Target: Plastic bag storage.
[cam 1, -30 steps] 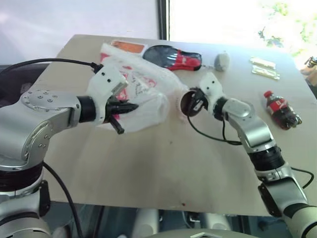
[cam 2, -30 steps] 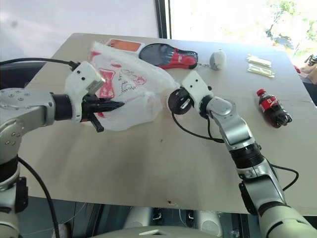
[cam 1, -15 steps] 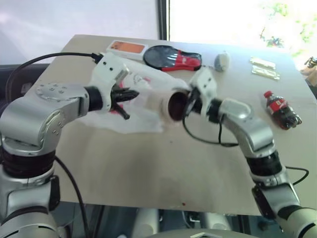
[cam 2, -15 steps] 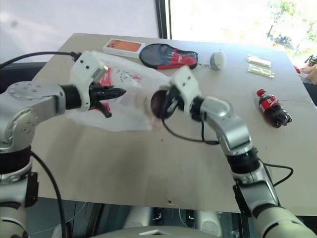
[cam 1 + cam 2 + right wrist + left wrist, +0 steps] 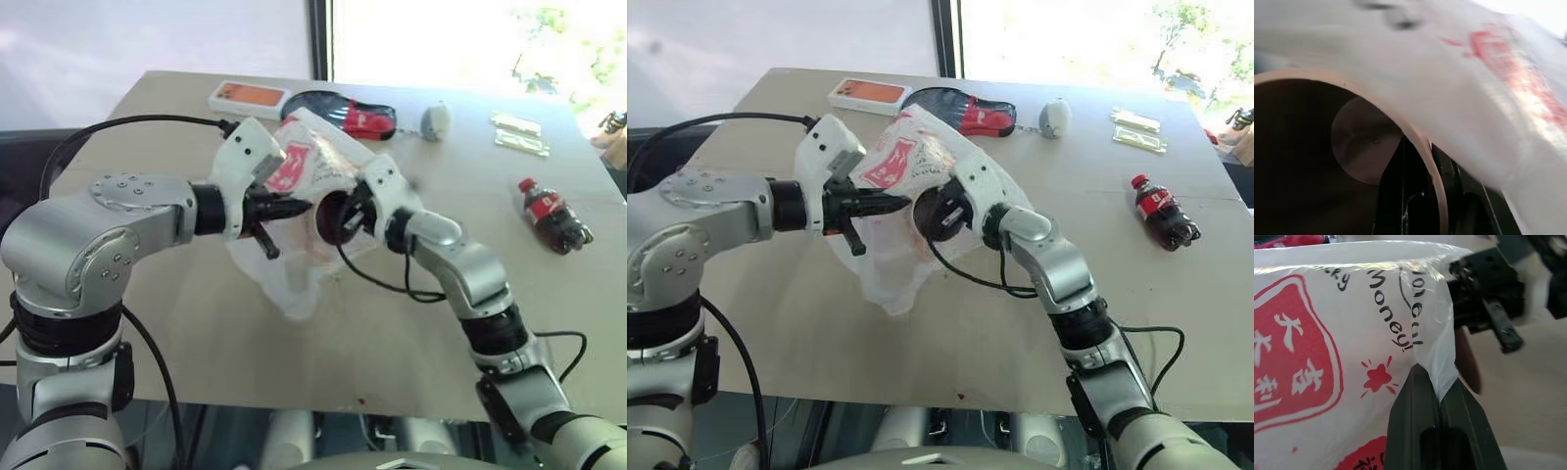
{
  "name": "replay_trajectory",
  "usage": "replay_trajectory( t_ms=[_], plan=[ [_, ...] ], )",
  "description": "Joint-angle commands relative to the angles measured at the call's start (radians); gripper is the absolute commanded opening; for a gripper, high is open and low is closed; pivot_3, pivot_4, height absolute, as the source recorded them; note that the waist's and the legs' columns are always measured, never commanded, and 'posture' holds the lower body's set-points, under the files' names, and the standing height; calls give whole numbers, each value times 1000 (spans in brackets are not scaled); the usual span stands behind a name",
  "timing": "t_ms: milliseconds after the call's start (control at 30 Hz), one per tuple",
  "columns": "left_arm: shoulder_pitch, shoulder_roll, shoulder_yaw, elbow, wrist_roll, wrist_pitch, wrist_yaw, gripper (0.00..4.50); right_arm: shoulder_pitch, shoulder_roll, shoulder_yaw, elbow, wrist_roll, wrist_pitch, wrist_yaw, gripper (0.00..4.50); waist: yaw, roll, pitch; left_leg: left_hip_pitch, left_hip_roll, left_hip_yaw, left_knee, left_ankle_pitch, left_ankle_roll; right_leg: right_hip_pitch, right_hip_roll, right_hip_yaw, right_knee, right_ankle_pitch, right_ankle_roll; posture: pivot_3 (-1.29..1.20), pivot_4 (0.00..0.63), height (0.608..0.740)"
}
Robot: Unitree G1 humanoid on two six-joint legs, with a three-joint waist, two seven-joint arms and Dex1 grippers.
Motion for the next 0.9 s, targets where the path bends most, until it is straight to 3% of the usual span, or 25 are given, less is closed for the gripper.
replay_trajectory(
  t_ms=[33, 100, 133, 167, 200, 233, 300, 400, 500, 533, 567, 733, 800, 900],
  plan=[
    [-28, -48, 50, -11, -26, 27, 47, 0, -93, 108, -46, 167, -24, -175, -95, 17, -2, 0, 0, 0, 0, 0, 0, 0, 0, 0, 0, 0, 0, 0, 0, 0, 150, 740],
    [-36, -71, 61, -4, -32, 42, 69, 0, -127, 158, -56, 274, -8, -231, -64, 17, -3, 0, 0, 0, 0, 0, 0, 0, 0, 0, 0, 0, 0, 0, 0, 0, 150, 740],
    [-39, -88, 62, -3, -31, 44, 84, 0, -144, 178, -40, 335, -13, -256, -36, 621, -3, 0, 0, 0, 0, 0, 0, 0, 0, 0, 0, 0, 0, 0, 0, 0, 150, 740],
    [-43, -108, 67, -3, -31, 50, 103, 0, -156, 193, -22, 380, -20, -276, -8, 810, -3, 0, 0, 0, 0, 0, 0, 0, 0, 0, 0, 0, 0, 0, 0, 0, 150, 740],
    [-46, -130, 74, 1, -28, 55, 125, 0, -163, 199, -5, 406, -35, -293, 6, 1374, -2, 0, 0, 0, 0, 0, 0, 0, 0, 0, 0, 0, 0, 0, 0, 0, 150, 740],
    [-47, -148, 81, 4, -23, 60, 147, 0, -163, 193, 12, 409, -53, -296, 14, 1374, -1, 0, 0, 0, 0, 0, 0, 0, 0, 0, 0, 0, 0, 0, 0, 0, 150, 740],
    [-47, -171, 91, 7, -16, 67, 178, 0, -156, 175, 31, 392, -71, -291, 28, 2306, 1, 0, 0, -1, -1, 0, 0, 0, 0, 0, -1, 0, -1, 0, 0, 0, 150, 740],
    [-45, -203, 97, 32, 29, 45, 240, 0, -78, 58, 61, 234, -99, -248, 97, 3788, 5, 0, 0, -1, -1, -1, 0, 0, 0, 0, -1, 0, -1, 0, 0, 0, 150, 740],
    [-46, -232, 94, 76, 77, 4, 293, 0, 11, -72, 4, 6, 1, -116, 200, 3788, 11, 0, 0, -1, -1, -2, 0, 0, 0, 0, -1, 0, -1, 0, 0, 0, 150, 740],
    [-44, -236, 84, 90, 98, -17, 306, 0, 35, -119, -16, -77, 30, -74, 223, 4254, 11, 0, 0, -2, -2, -2, 0, 0, 0, 0, -2, 0, -1, 0, 0, 0, 150, 740],
    [-46, -244, 78, 107, 112, -31, 317, 0, 54, -164, -31, -156, 50, -40, 240, 4442, 10, 0, 0, -2, -2, -2, 0, 0, 0, 0, -2, 0, -1, 0, 0, 0, 150, 740],
    [-74, -292, 40, 199, 182, -122, 357, 0, 102, -364, -189, -502, 221, 194, 281, 4476, -3, 0, 0, 0, 0, -1, -1, 0, 0, 0, 0, 1, 0, 0, 0, 0, 150, 740],
    [-85, -313, 20, 221, 200, -153, 359, 0, 91, -417, -299, -569, 287, 272, 267, 4476, -2, 2, 1, 1, 1, 0, -1, 1, -1, 0, 2, 2, 0, 0, 0, 0, 150, 740],
    [-90, -334, 8, 222, 204, -176, 354, 0, 88, -524, -378, -535, 223, 302, 208, 4476, 10, 3, 2, 0, -1, -1, -1, 1, -2, 0, 0, 1, 0, 0, 0, 0, 150, 740]
  ],
)
